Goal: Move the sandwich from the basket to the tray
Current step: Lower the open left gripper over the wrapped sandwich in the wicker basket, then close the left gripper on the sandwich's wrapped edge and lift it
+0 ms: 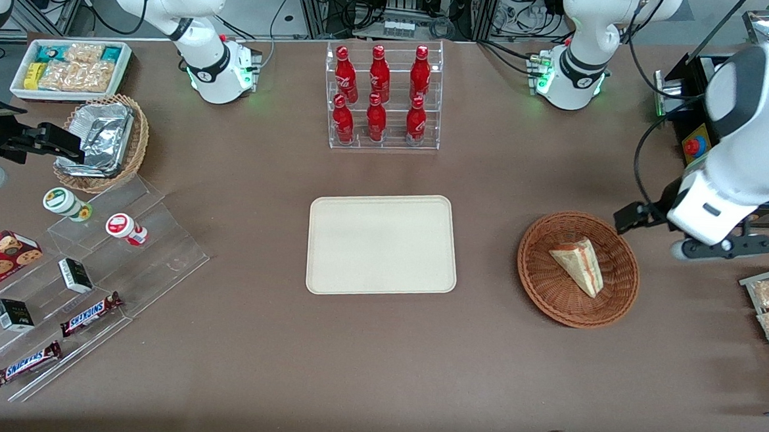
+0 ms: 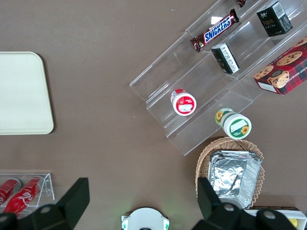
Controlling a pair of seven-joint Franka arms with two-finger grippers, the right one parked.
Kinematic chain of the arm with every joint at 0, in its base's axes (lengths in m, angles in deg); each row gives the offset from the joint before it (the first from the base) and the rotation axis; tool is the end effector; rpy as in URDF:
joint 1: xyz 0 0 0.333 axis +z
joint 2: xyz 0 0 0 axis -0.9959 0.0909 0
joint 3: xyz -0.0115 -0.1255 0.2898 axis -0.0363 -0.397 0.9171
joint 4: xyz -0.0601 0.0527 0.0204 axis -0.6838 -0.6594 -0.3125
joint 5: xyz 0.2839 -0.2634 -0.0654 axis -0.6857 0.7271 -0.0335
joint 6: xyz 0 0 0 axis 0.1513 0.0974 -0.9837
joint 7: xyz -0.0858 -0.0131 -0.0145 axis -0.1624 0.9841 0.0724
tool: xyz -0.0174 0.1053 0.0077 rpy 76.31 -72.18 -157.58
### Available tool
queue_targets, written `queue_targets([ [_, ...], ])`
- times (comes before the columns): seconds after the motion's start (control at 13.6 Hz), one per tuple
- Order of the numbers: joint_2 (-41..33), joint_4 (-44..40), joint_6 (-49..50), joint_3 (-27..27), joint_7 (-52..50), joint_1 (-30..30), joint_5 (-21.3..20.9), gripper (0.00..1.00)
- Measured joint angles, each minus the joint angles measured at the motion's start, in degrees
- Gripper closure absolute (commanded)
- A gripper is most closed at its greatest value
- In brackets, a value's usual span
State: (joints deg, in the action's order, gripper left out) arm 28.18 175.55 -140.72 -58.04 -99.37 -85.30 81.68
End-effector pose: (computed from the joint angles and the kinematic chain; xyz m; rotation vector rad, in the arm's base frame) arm 0.5808 -0.0686 0.4969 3.1286 0.2793 -0.0304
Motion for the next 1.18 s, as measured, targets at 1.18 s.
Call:
queue_targets([
  [1.18, 5.59, 24.65, -31.43, 0.00, -14.67, -0.01, 0.00, 0.00],
])
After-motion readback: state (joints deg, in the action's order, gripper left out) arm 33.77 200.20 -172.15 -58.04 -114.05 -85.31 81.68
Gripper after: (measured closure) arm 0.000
